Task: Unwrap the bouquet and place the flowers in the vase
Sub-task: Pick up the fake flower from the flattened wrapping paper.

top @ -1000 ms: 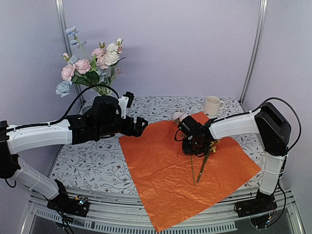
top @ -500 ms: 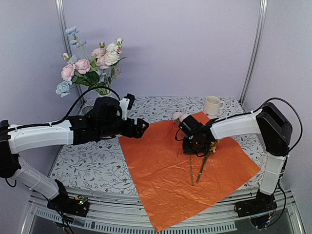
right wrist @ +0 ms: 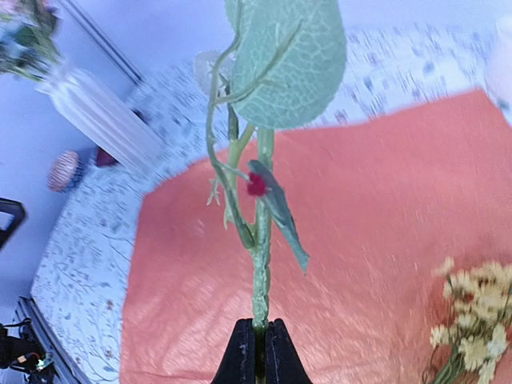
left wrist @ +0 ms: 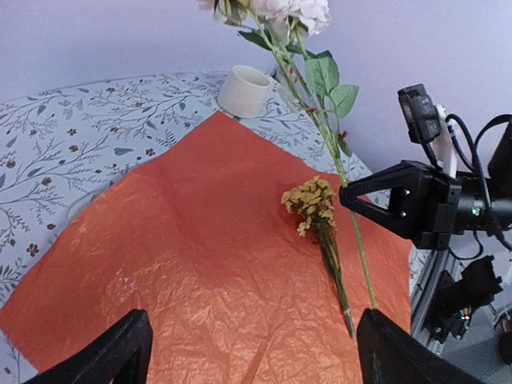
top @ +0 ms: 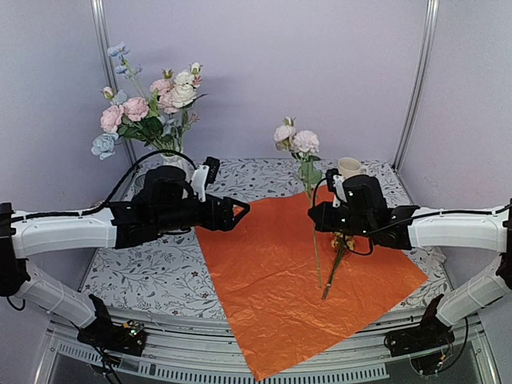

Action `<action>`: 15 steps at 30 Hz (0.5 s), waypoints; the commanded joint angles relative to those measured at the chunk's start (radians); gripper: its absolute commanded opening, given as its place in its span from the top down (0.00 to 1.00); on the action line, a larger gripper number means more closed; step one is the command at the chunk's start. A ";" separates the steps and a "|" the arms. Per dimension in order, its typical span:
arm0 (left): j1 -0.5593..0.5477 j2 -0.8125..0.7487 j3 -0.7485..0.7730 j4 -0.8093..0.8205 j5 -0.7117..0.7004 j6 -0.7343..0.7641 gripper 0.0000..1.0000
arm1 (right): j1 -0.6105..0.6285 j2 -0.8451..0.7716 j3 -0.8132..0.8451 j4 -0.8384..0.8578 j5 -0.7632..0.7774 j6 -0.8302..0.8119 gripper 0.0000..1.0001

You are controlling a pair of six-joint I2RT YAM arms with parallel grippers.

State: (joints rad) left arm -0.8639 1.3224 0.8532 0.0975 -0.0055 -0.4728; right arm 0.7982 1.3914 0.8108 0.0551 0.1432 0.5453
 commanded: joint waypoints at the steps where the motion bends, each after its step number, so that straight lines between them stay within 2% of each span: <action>1: -0.009 -0.040 -0.035 0.157 0.086 -0.024 0.10 | 0.001 -0.086 -0.056 0.267 -0.054 -0.129 0.97; 3: -0.010 -0.046 -0.047 0.200 0.105 -0.031 0.10 | 0.002 -0.122 -0.107 0.384 -0.090 -0.171 0.96; 5: -0.010 -0.050 -0.057 0.244 0.125 -0.038 0.11 | 0.002 -0.154 -0.189 0.588 -0.105 -0.208 0.94; 8: -0.009 -0.054 -0.062 0.298 0.159 -0.035 0.11 | 0.000 -0.155 -0.294 0.794 -0.080 -0.275 0.94; 10: -0.010 -0.052 -0.064 0.328 0.173 -0.030 0.12 | 0.001 -0.119 -0.312 0.823 -0.081 -0.313 0.97; 15: -0.013 -0.028 -0.088 0.414 0.194 -0.040 0.13 | 0.001 -0.061 -0.352 0.873 -0.169 -0.350 0.98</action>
State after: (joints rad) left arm -0.8642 1.2869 0.7990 0.3931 0.1497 -0.5026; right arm 0.7982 1.2968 0.4946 0.7689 0.0471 0.2714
